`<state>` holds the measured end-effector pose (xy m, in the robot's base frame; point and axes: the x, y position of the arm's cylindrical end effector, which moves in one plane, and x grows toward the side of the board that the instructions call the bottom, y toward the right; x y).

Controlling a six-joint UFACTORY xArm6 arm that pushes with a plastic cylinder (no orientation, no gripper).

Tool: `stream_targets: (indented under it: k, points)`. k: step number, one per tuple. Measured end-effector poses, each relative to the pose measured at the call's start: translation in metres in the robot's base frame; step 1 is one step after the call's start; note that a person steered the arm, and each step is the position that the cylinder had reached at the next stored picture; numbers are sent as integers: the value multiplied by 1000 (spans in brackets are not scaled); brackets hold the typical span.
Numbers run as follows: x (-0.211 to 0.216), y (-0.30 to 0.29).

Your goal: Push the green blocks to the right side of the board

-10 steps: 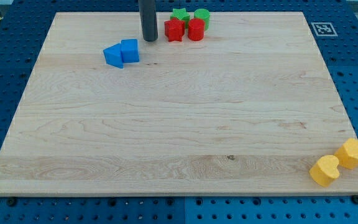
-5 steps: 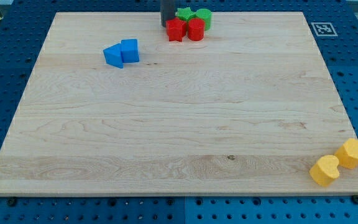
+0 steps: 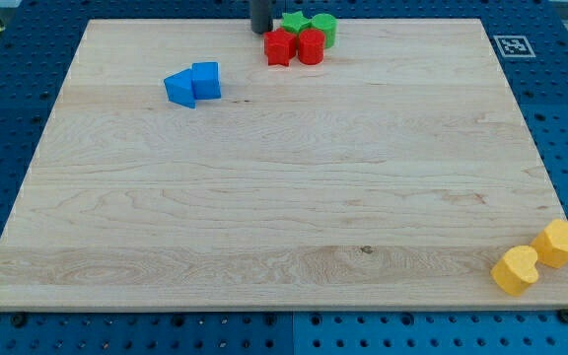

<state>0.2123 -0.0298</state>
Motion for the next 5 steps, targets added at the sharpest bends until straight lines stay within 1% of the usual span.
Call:
stream_targets:
  k: [1, 5]
  points:
    - [8, 25]
    - [8, 98]
